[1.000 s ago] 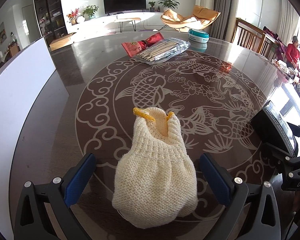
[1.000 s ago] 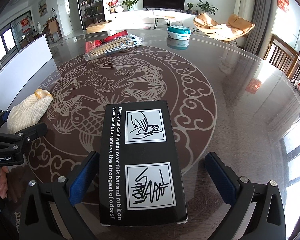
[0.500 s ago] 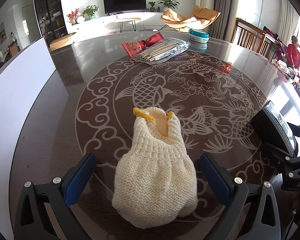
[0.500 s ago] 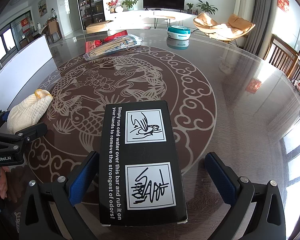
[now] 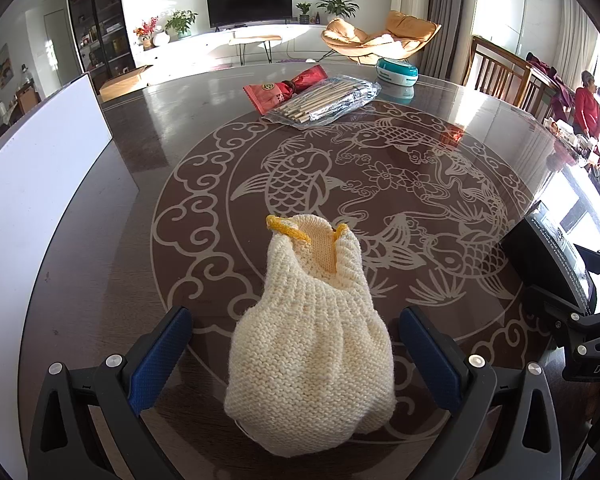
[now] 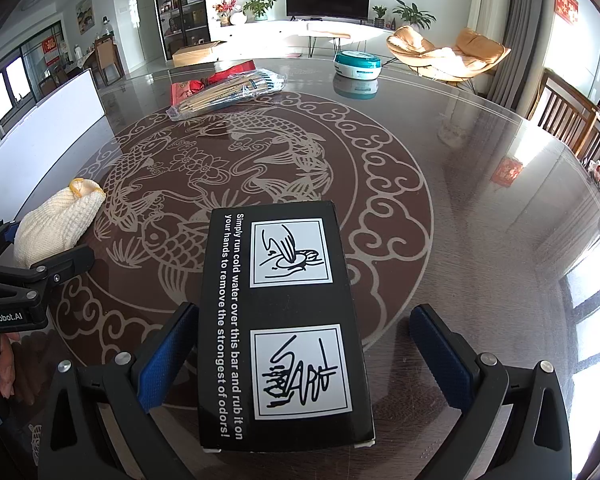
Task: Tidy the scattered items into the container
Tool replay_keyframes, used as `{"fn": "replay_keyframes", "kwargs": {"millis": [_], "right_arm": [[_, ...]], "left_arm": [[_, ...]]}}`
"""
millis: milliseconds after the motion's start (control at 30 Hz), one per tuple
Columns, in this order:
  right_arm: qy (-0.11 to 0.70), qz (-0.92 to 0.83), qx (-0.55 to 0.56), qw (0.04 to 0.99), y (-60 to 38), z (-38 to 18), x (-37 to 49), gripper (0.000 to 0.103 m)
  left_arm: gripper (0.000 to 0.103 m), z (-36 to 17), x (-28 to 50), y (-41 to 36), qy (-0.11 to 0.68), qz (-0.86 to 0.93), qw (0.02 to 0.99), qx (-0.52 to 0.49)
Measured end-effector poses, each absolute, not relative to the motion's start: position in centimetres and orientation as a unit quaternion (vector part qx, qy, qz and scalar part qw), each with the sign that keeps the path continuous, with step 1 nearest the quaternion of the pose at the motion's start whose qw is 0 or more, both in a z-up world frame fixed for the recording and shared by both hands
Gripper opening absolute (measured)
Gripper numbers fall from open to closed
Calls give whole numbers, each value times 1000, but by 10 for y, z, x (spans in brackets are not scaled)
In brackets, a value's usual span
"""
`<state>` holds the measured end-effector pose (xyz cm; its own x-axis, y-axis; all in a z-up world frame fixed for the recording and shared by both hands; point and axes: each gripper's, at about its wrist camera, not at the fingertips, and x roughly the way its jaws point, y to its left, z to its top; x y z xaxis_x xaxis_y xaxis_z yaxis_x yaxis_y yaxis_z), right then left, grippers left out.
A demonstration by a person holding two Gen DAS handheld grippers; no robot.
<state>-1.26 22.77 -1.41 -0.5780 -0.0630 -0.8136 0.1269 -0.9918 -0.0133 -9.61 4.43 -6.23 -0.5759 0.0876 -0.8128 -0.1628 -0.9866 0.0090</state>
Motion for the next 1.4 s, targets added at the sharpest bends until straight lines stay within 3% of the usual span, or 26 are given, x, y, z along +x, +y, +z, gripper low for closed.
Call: {"fn": "replay_keyframes", "kwargs": {"millis": [500, 733, 767, 800, 833, 867, 1167, 1400], "right_arm": [[42, -883, 463, 67, 226, -14, -17, 103], [50, -799, 583, 139, 227, -3, -53, 103], [56, -792, 591, 146, 224, -2, -54, 103], [66, -786, 596, 148, 221, -1, -55, 93], [77, -782, 601, 144, 219, 1, -55, 67], [84, -780, 604, 137, 218, 3, -55, 59], [121, -800, 568, 148, 182, 59, -44, 59], [153, -801, 528, 235, 62, 132, -64, 59]], "left_arm": [[103, -61, -100, 46, 57, 868, 94, -484], [103, -56, -117, 47, 100, 830, 111, -537], [101, -54, -116, 48, 111, 833, 109, -532], [89, -52, -116, 49, 118, 834, 109, -528], [58, -49, -115, 49, 108, 833, 122, -528], [43, -46, -116, 47, 95, 832, 126, -532], [42, 5, -82, 10, 38, 861, 140, -487], [42, 89, -54, -89, 8, 897, 96, -432]]}}
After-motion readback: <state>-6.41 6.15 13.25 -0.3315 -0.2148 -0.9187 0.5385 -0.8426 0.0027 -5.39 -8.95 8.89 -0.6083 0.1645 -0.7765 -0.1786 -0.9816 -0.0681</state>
